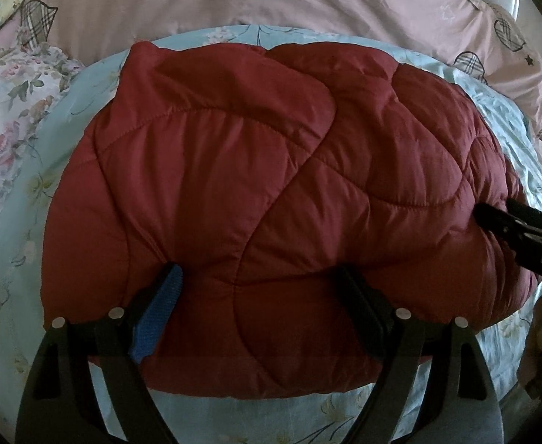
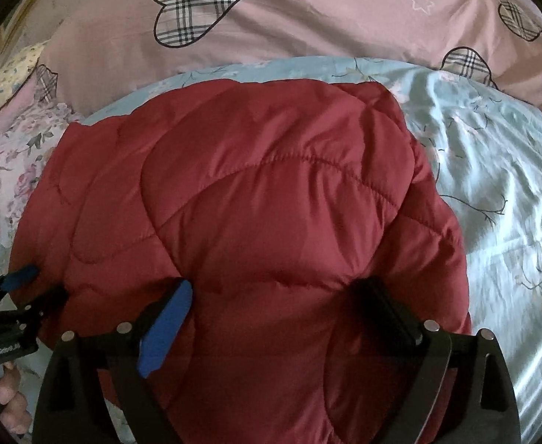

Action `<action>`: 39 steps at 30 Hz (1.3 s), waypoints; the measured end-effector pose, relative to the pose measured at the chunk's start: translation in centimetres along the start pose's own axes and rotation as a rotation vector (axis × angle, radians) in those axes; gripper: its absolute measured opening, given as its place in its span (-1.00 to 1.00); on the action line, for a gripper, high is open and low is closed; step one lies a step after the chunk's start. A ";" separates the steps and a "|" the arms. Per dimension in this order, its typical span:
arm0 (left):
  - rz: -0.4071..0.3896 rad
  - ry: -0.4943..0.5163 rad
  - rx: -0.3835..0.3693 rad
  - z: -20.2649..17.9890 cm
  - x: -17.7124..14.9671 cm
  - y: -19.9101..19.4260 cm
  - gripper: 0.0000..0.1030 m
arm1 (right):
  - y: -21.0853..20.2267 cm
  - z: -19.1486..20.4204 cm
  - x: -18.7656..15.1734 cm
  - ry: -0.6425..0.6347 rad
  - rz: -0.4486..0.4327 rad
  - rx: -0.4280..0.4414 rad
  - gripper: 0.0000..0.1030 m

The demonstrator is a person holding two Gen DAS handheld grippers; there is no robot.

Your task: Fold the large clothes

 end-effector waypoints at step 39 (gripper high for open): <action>-0.022 -0.065 0.092 4.8 4.7 1.5 0.90 | 2.2 2.8 4.1 -0.029 0.024 0.024 0.63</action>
Point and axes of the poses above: each gripper's, at about its wrist camera, not at the fingertips, and y roughly the way its jaws point, z to its left, x to its top, the point moved 6 cm from there along y, roughly the way its jaws point
